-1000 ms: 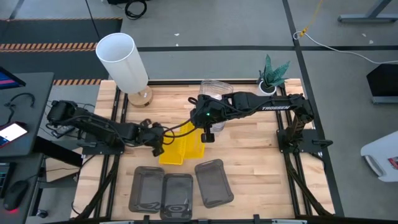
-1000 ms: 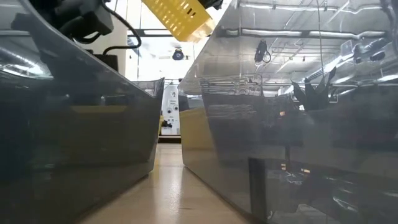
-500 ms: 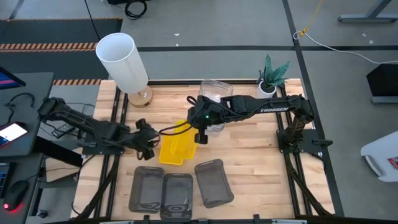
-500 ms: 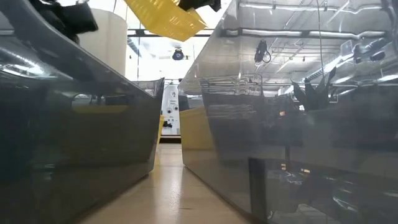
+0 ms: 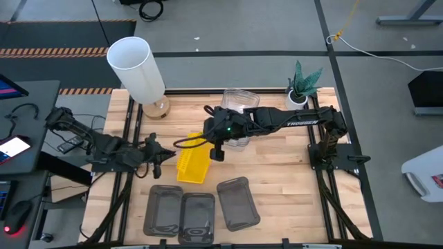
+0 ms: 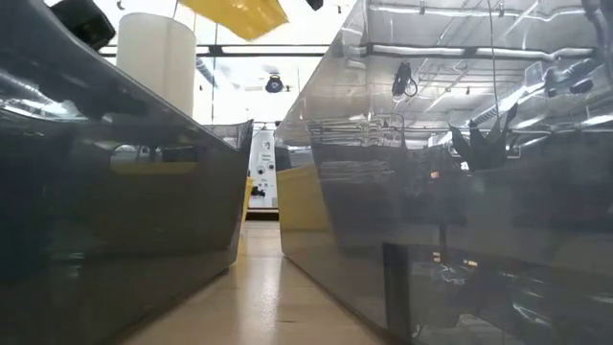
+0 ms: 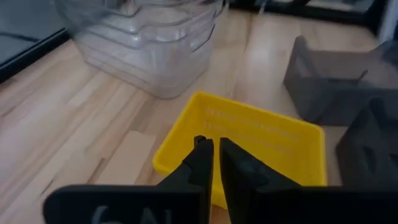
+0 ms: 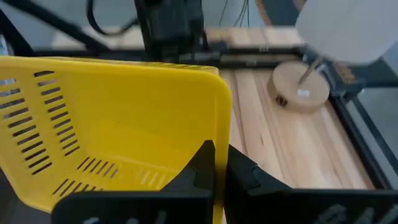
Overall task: Stack baskets by color
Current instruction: Stack the yellow bin on top of the yellow bin
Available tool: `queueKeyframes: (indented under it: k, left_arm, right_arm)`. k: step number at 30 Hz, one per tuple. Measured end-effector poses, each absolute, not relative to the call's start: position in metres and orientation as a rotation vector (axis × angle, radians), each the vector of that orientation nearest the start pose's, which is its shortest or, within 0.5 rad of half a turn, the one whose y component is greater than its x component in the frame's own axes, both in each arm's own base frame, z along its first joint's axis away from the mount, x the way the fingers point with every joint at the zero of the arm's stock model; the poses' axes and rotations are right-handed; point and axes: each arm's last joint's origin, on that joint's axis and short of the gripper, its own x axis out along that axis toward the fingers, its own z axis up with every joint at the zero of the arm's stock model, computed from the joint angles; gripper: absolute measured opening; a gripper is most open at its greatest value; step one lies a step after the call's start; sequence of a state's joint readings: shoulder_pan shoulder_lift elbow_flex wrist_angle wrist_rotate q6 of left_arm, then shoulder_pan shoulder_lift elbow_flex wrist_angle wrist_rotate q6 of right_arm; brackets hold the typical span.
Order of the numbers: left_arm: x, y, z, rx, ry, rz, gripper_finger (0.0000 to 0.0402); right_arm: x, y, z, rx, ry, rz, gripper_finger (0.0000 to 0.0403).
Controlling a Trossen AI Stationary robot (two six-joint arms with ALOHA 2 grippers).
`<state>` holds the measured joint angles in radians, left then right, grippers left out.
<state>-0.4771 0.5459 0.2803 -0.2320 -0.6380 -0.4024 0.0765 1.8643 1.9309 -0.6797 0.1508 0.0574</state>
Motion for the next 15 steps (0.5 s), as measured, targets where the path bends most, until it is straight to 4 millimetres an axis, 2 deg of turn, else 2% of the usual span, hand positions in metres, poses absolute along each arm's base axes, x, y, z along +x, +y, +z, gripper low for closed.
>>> queueKeyframes:
  k: [6,9,13,15]
  left_arm:
    - [0.106,-0.039,0.187,-0.170,0.288,0.208,0.0007]
    - [0.101,-0.038,0.186,-0.175,0.240,0.184,0.0004]
    - [0.095,-0.035,0.184,-0.179,0.184,0.177,0.0010]
    - [0.092,-0.034,0.181,-0.182,0.174,0.186,0.0013]
  right_arm:
    - [0.416,0.027,0.387,0.004,0.551,-0.069,0.0012]
    - [0.424,0.030,0.383,0.033,0.530,-0.050,0.0012]
    - [0.439,0.040,0.366,0.025,0.581,-0.033,0.0012]
    - [0.446,0.042,0.367,0.024,0.592,-0.029,0.0012]
